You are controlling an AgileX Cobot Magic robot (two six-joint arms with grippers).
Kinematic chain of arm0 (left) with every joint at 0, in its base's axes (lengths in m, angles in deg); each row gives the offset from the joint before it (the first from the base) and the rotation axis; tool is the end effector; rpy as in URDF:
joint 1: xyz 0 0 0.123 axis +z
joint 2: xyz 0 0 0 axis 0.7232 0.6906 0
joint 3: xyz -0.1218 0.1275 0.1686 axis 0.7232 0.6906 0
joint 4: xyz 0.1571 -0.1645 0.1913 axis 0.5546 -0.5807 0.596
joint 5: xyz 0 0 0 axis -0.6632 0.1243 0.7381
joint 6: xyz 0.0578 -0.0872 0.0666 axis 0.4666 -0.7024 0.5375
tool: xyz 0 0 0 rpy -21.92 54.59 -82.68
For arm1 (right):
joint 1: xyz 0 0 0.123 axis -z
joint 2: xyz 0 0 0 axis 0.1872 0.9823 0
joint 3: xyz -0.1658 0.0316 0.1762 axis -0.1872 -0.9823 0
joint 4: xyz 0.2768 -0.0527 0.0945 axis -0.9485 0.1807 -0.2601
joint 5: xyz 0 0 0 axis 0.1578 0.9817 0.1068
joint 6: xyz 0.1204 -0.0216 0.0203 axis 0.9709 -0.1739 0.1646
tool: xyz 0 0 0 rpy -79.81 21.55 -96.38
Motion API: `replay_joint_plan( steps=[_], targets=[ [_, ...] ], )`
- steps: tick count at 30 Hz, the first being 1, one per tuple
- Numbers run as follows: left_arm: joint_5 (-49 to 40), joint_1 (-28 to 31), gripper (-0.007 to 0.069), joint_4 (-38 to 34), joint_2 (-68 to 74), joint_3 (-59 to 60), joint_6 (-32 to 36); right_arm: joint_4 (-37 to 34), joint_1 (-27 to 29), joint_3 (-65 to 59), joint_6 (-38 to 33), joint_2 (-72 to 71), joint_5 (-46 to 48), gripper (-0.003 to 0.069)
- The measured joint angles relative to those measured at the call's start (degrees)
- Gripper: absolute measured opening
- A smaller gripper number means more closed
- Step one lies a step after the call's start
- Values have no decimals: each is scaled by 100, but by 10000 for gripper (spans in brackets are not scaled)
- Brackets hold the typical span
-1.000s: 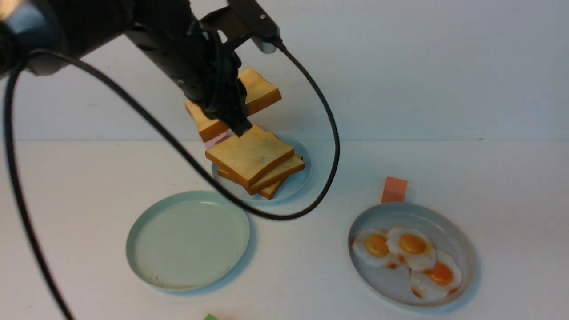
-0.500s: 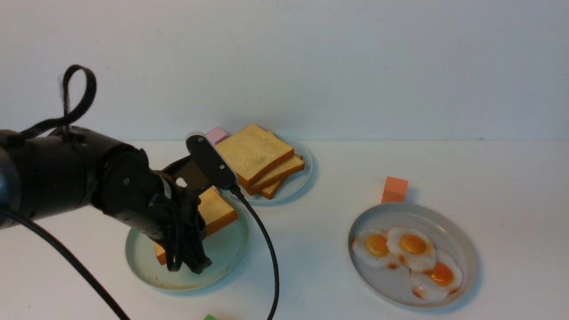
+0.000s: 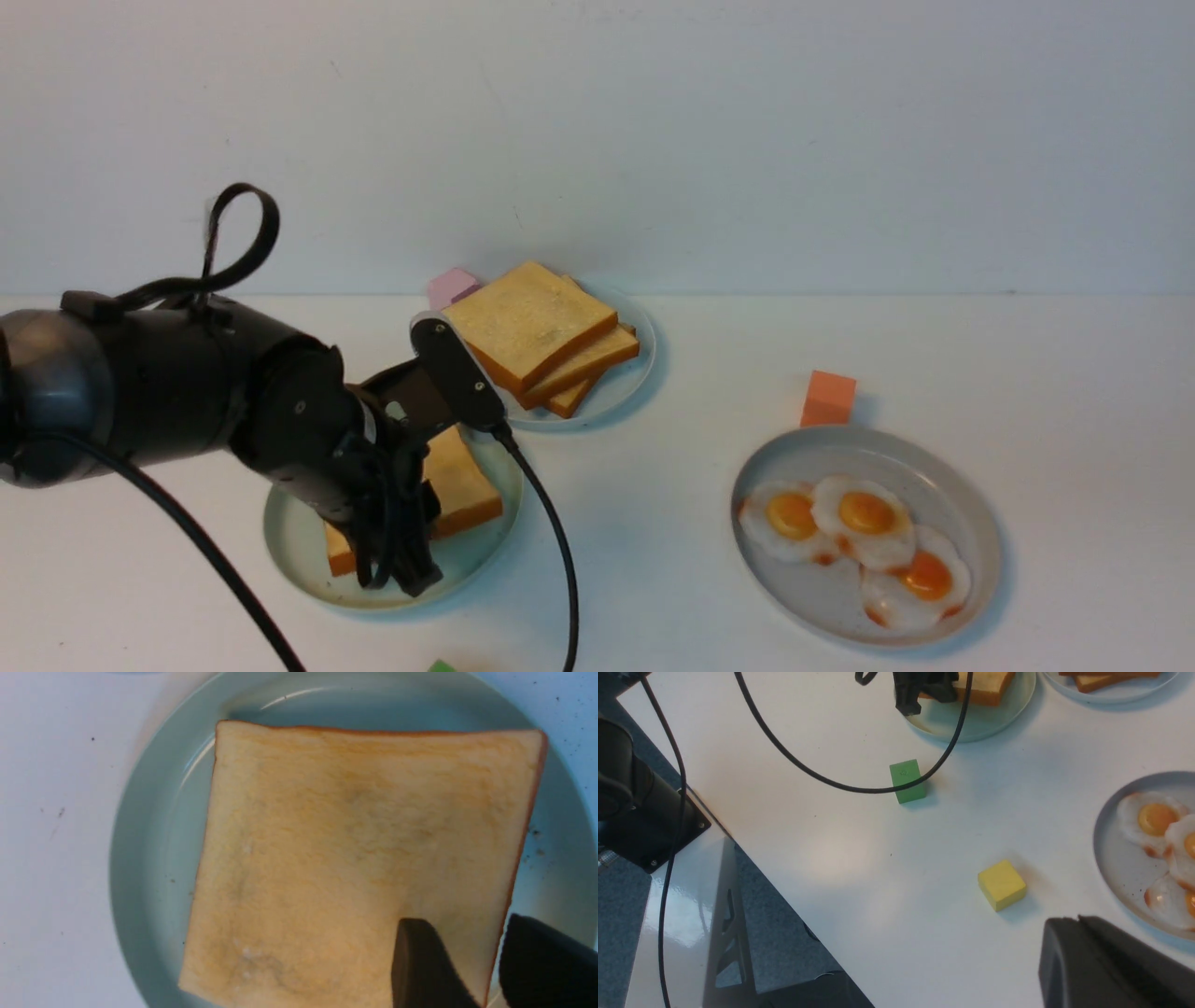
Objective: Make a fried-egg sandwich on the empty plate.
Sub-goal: Use the left arm to put a slice of bread into the empty plate in the middle, then use the right arm to grab a fried egg
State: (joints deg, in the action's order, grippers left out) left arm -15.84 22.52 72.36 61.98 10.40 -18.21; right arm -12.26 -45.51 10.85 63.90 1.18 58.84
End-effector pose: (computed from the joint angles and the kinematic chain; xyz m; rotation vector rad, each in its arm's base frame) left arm 0.3475 -0.1477 0.0908 1.2413 2.3236 0.1091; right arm 0.1355 0.1374 0.3691 -0.8754 2.1116 0.6300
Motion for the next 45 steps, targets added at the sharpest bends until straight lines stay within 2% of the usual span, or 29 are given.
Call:
replay_joint_plan(
  steps=[2,4,6,8,9,12,13,16,17,20,22,24,26,27,29,32,33,35,38,45],
  targets=[
    [-45,0,386,0,-28,0,-153,0,0,0,0,0,0,48],
    [-126,0,433,0,-129,11,-387,0,0,0,0,5,0,48],
    [-209,0,461,-14,-447,15,-827,31,0,0,48,78,0,48],
    [-214,0,457,-80,-670,23,-1072,94,0,5,108,179,0,48],
    [-227,-14,413,-286,-1204,30,-1554,262,0,5,165,392,0,51],
    [-374,-133,266,-639,-2240,44,-2195,627,0,10,202,949,-93,55],
    [-538,-218,162,-826,-2714,90,-2344,807,0,10,207,1231,-227,57],
    [-807,-477,3,-1112,-3810,401,-2421,1263,0,10,214,1948,-559,67],
    [-842,-558,-13,-1194,-4045,508,-2421,1400,0,10,222,2106,-656,70],
    [-931,-735,-13,-1433,-4982,1004,-2421,1754,0,10,276,2743,-859,95],
    [-976,-822,-13,-1734,-5921,1579,-2421,2092,0,10,478,3437,-1049,150],
    [-977,-829,-13,-1877,-6722,1941,-2421,2305,17,10,648,3906,-1240,211],
    [-945,-829,-13,-1906,-7484,2298,-2421,2540,131,10,774,4437,-1484,302],
    [-938,-829,-13,-1906,-7556,2298,-2421,2558,147,10,774,4437,-1513,302],
    [-884,-829,-13,-1873,-8293,2590,-2421,2732,356,10,829,4962,-1837,416],
    [-884,-829,-13,-1843,-8815,2736,-2421,2809,666,17,860,5410,-2273,532],
    [-884,-829,-13,-1843,-8828,2736,-2421,2807,666,16,863,5435,-2297,539],
    [-874,-829,-13,-1841,-8893,2755,-2421,2815,878,79,861,5722,-2526,601],
    [-862,-829,-13,-1836,-8893,2766,-2421,2819,1009,221,817,6059,-2613,628],
    [-858,-829,-13,-1842,-8893,2771,-2421,2819,1025,661,622,6672,-2602,602]
  ],
)
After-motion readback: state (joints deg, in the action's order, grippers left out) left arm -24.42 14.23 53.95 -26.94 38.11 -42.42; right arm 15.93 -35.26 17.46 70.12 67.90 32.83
